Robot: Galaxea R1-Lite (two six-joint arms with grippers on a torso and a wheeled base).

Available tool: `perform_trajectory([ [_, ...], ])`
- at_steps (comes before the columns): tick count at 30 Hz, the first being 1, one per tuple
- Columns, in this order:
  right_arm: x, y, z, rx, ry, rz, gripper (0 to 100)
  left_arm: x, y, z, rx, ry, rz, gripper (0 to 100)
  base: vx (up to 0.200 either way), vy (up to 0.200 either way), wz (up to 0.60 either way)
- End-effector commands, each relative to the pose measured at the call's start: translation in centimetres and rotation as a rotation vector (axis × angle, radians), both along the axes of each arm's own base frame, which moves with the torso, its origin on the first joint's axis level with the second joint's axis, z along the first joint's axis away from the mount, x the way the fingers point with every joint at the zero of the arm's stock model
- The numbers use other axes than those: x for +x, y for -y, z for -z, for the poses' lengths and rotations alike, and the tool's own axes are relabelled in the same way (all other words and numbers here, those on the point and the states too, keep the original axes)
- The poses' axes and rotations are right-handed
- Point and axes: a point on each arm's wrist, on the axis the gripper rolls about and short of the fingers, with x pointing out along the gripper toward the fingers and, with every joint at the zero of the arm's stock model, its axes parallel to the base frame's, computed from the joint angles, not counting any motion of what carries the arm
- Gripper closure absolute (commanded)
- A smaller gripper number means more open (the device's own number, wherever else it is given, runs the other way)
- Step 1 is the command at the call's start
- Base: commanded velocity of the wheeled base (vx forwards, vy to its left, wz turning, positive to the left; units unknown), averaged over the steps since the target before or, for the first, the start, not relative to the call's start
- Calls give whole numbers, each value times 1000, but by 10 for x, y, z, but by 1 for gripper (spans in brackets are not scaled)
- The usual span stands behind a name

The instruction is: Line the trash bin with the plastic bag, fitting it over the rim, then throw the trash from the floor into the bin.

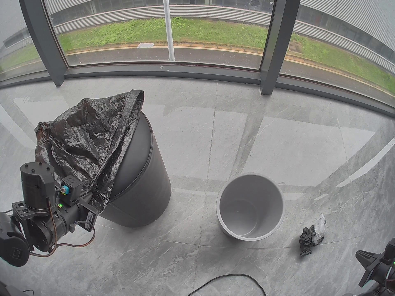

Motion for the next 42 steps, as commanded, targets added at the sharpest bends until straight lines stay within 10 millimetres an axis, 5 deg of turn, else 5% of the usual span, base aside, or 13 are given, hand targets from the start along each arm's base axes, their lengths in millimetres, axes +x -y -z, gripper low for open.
perform_trajectory([
  [1,-1,0,5,-1,-20,0,100,-3,-8,-13,8,65,-13,100,0,0,0],
  [9,3,-1,6,-12,-74,-7,100,-4,-4,-76,65,402,211,100,0,0,0],
  [16,7,-2,7,-25,-131,-55,100,-29,-12,-101,60,534,248,100,0,0,0],
  [18,7,-2,7,-25,-134,-65,100,-35,-15,-95,64,514,246,100,0,0,0],
  [24,7,-2,7,-23,-129,-68,100,-34,-19,-32,-46,231,203,100,0,0,0],
  [28,7,-2,7,-24,-128,-68,100,-28,-13,-25,-134,167,180,100,0,0,0],
  [29,7,-2,7,-24,-128,-68,100,-26,-12,-23,-151,145,173,0,0,0,0],
  [42,7,-2,7,-23,-127,-65,100,-5,-1,0,-232,-39,115,0,0,0,0],
])
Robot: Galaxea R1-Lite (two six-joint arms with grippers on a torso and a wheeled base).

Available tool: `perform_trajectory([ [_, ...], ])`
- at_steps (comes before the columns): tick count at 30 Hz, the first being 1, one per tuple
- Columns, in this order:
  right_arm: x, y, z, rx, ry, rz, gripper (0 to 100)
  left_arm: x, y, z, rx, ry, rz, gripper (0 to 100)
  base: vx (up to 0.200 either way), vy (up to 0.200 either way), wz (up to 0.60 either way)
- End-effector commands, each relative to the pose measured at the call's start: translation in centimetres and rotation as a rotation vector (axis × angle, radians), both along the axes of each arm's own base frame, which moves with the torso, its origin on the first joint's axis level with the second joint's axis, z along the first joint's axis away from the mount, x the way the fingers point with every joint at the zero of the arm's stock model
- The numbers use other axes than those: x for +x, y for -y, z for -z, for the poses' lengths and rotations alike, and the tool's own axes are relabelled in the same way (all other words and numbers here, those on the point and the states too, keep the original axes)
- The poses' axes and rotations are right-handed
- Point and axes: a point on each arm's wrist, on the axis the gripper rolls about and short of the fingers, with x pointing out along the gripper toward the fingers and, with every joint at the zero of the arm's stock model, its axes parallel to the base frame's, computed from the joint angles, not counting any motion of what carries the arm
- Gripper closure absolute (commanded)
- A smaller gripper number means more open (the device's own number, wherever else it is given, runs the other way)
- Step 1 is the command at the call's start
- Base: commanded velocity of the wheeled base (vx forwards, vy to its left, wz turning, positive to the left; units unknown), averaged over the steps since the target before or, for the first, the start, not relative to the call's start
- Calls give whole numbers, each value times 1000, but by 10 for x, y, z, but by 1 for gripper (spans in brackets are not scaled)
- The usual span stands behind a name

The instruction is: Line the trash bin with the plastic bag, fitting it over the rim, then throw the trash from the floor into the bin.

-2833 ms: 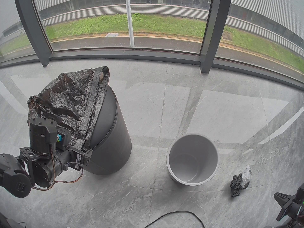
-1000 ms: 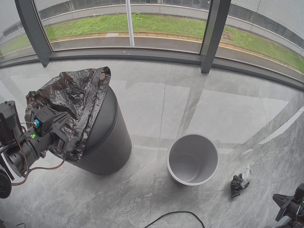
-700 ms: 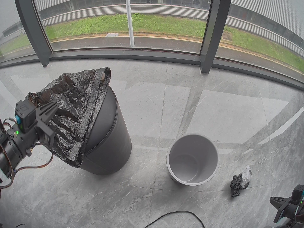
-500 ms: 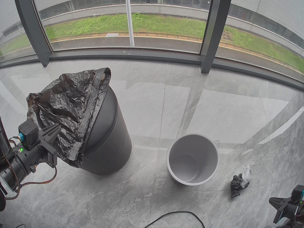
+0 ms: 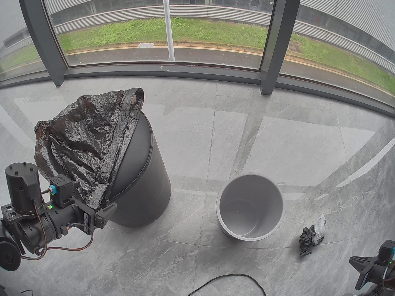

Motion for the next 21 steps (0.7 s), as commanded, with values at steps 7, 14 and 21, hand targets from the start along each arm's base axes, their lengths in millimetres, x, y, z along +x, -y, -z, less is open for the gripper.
perform_trajectory([
  [7,-1,0,4,-3,-15,1,100,19,4,13,-38,-77,-98,0,0,0,0],
  [14,-2,0,4,-1,-6,4,100,26,6,14,-64,-92,-115,0,0,0,0],
  [21,-2,0,4,-1,-5,4,100,27,-2,18,-52,-105,-154,0,0,0,0],
])
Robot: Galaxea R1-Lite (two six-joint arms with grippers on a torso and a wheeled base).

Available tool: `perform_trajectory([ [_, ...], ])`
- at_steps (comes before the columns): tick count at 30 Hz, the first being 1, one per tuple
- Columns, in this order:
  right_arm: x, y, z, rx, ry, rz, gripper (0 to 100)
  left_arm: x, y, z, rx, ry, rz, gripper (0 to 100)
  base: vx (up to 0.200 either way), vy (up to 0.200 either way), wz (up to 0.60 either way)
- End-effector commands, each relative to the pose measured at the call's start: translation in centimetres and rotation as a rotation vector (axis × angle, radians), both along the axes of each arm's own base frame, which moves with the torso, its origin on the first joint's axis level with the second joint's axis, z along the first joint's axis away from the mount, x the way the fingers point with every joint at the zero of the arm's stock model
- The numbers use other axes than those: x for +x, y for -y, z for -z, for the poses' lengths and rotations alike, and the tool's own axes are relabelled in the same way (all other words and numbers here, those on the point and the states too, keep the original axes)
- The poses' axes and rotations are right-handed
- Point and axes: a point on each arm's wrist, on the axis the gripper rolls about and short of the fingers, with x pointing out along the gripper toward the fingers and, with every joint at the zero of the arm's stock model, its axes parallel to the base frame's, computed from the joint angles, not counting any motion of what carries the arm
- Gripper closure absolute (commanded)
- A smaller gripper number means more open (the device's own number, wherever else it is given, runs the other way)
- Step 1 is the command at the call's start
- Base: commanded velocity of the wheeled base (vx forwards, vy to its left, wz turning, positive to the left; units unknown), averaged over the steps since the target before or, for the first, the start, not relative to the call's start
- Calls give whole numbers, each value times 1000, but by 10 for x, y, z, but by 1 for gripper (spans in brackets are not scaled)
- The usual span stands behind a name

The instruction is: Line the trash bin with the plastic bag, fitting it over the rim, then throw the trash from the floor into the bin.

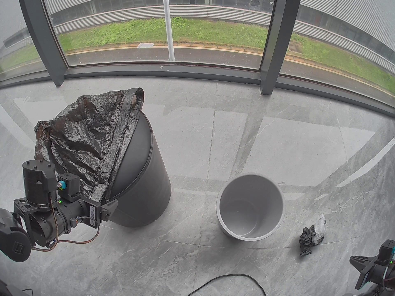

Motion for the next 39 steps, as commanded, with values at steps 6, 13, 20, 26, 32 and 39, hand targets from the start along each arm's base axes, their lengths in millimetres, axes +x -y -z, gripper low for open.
perform_trajectory([
  [6,-1,0,4,-5,-17,-2,100,-2,-12,1,8,-2,-48,0,0,0,0],
  [13,-2,0,4,-4,-12,-3,100,9,-8,2,18,-7,-42,0,0,0,0],
  [20,-2,0,4,-2,-5,-3,100,16,-6,1,19,-4,-41,0,0,0,0],
  [26,-2,0,4,-3,-6,-3,100,18,-6,3,46,-7,-31,100,0,0,0],
  [32,-2,0,4,-3,-9,-6,100,16,-7,7,52,-23,-29,100,0,0,0],
  [39,-2,0,4,-2,-10,-4,100,13,-7,6,52,-18,-28,100,0,0,0],
])
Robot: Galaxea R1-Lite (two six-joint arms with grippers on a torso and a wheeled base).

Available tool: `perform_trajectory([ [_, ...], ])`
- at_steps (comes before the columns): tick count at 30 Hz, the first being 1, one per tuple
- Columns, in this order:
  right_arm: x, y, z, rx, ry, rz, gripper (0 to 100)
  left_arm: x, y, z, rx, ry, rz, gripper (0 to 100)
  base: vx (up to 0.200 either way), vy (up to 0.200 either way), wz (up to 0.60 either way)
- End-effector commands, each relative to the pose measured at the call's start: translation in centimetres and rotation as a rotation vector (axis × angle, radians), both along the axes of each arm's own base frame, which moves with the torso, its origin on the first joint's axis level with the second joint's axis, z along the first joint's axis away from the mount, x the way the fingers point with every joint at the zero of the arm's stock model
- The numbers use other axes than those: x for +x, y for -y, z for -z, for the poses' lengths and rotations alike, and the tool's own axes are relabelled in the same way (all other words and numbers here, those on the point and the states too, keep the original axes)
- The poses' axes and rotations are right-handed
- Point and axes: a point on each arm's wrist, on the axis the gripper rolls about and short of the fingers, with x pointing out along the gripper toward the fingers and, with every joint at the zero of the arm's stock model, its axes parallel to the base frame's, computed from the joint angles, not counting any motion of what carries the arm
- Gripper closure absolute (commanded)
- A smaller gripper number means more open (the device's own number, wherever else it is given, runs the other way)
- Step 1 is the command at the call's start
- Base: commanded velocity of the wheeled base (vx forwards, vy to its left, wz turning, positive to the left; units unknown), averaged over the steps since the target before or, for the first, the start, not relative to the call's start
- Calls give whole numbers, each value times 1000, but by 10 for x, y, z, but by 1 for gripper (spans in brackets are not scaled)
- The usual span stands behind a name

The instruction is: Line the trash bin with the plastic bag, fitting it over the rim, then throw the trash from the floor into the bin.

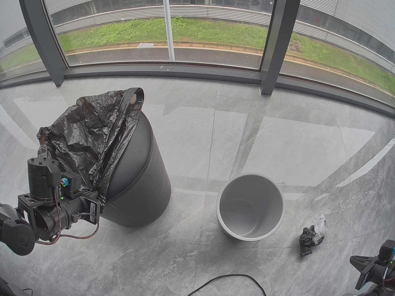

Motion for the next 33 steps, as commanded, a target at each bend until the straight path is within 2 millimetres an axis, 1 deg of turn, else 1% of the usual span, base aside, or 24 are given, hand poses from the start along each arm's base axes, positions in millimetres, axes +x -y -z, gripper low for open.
perform_trajectory([
  [1,-1,0,4,-3,-17,1,100,-3,-1,0,6,2,2,100,0,0,0],
  [3,-1,0,4,-3,-17,1,100,-4,-2,-2,18,10,9,100,0,0,0],
  [4,-1,0,4,-2,-18,1,100,-4,-3,-7,66,40,30,100,0,0,0],
  [9,-1,0,5,0,-18,8,100,-2,-6,-44,250,263,102,100,0,0,0],
  [10,-1,0,5,0,-18,8,100,-2,-6,-44,250,263,102,100,0,0,0],
  [11,-2,1,4,2,-9,12,100,-4,-7,-62,322,373,122,100,0,0,0],
  [12,-2,1,4,4,-4,16,100,-6,-7,-67,345,407,128,100,0,0,0],
  [13,-3,1,4,5,0,16,100,-6,-7,-70,351,418,133,100,0,0,0],
  [14,-4,1,4,7,14,18,100,-10,-6,-77,355,454,147,100,0,0,0],
  [15,-4,1,4,7,14,18,100,-10,-6,-77,355,454,147,100,0,0,0],
  [17,-7,2,3,11,47,18,100,-18,-5,-89,366,510,163,100,0,0,0],
  [22,-10,2,2,10,93,8,100,-30,6,-115,371,593,222,100,0,0,0],
  [23,-11,2,2,13,105,6,0,-34,9,-122,367,606,236,100,0,0,0],
  [26,-16,3,0,16,173,5,0,-47,12,-135,361,602,278,100,0,0,0],
  [27,-16,3,-4,19,208,1,0,-51,13,-139,358,597,292,100,0,0,0],
  [28,-13,3,-16,27,244,1,0,-54,13,-142,357,592,300,100,0,0,0],
  [29,-4,1,-45,43,300,5,0,-56,13,-147,357,589,305,100,0,0,0],
  [30,1,0,-60,49,326,6,0,-56,13,-149,357,588,307,100,0,0,0],
  [32,1,0,-60,49,326,6,0,-56,13,-149,357,588,307,100,0,0,0],
  [33,64,-15,-149,73,447,-47,0,-52,15,-166,347,613,299,100,0,0,0],
])
